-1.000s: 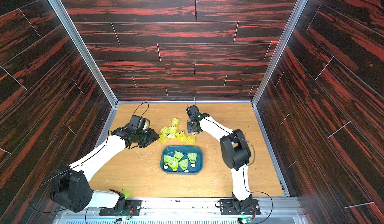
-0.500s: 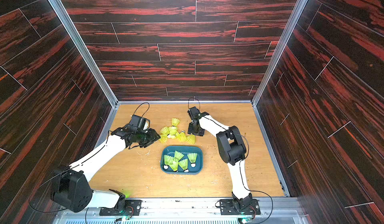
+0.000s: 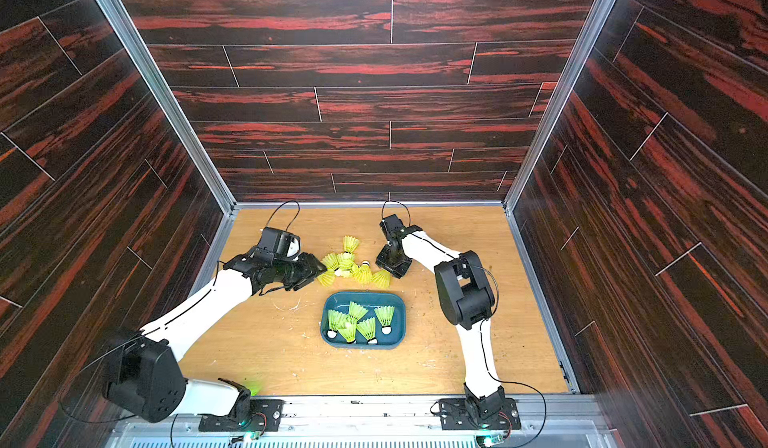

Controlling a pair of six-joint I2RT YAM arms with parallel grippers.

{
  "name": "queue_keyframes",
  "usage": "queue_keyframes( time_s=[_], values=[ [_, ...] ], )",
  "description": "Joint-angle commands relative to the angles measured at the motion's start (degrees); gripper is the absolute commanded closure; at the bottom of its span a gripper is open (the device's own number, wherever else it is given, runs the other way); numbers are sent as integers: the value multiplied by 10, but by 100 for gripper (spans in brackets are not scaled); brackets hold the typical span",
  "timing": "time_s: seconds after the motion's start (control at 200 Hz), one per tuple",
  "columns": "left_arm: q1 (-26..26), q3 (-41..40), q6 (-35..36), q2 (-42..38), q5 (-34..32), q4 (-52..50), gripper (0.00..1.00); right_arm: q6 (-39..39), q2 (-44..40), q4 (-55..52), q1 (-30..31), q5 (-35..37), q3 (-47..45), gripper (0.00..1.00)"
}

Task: Put the shuttlecocks into the storage box
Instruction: Adjust the shuttlecock at the center of the board.

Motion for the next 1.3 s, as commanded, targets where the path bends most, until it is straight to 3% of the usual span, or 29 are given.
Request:
queue_keyframes(
  time_s=[0.0,0.175,0.466,0.656,0.942,1.187,1.298],
  values=[
    [-7,11,-10,29,73,54,42,24,26,1,-2,-7,-13,52],
    [-17,31,-82,97,136,171,42,28,21,13,-2,-6,-31,57],
    [-46,123,-90,208,151,179,42,-28,20,-3,-7,40,-21,70],
    [-56,143,-100,233,153,189,43,-172,14,-19,-48,98,-16,75],
    [-66,163,-100,254,159,190,43,-477,-41,-7,-57,207,-18,79],
    [-69,176,-100,264,159,190,43,-539,-63,3,-17,215,-67,75],
    [-69,176,-101,264,160,189,43,-536,-60,3,-11,224,-76,67]
  ],
)
